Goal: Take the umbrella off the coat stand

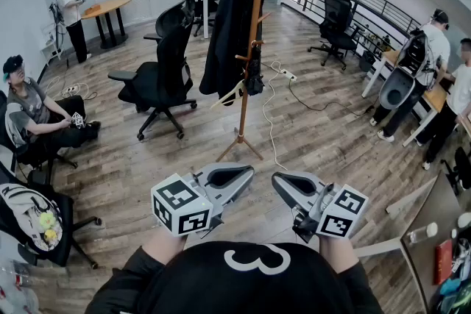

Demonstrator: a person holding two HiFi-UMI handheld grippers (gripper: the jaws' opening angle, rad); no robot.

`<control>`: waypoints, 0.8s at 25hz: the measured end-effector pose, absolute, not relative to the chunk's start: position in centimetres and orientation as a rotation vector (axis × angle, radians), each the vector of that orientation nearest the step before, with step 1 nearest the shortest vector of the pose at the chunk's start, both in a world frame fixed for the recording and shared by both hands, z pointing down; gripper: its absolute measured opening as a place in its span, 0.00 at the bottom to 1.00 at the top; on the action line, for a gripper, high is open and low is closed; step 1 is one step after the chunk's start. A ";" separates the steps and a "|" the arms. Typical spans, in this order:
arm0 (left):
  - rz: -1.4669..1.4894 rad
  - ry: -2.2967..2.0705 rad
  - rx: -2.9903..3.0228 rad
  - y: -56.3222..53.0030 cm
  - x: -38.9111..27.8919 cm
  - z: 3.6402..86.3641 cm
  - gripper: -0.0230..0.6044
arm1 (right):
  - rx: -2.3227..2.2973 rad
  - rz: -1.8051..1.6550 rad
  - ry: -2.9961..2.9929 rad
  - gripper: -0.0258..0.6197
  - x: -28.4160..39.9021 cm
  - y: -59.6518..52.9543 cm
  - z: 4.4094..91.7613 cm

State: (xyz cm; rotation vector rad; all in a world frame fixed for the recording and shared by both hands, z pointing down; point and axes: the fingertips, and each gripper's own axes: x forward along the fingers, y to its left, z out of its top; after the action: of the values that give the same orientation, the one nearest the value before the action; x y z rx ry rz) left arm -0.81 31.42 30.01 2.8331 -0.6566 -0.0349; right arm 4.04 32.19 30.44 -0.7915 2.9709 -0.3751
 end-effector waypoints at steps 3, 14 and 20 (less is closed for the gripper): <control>-0.045 -0.660 2.832 31.8 -1.4 29.9 0.06 | -0.790 -0.370 2.971 0.08 3.4 32.7 30.4; -0.038 -0.665 2.813 32.0 -1.5 31.0 0.06 | -0.816 -0.409 2.966 0.08 3.6 32.9 31.8; -0.031 -0.697 2.792 30.5 -1.4 31.5 0.06 | -0.816 -0.456 2.966 0.08 4.0 31.1 33.0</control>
State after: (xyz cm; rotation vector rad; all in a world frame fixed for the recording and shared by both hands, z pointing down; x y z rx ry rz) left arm -1.37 30.54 31.51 2.7925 -0.6969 -0.0308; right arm 3.98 31.10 32.95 -0.8155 2.9661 -0.4562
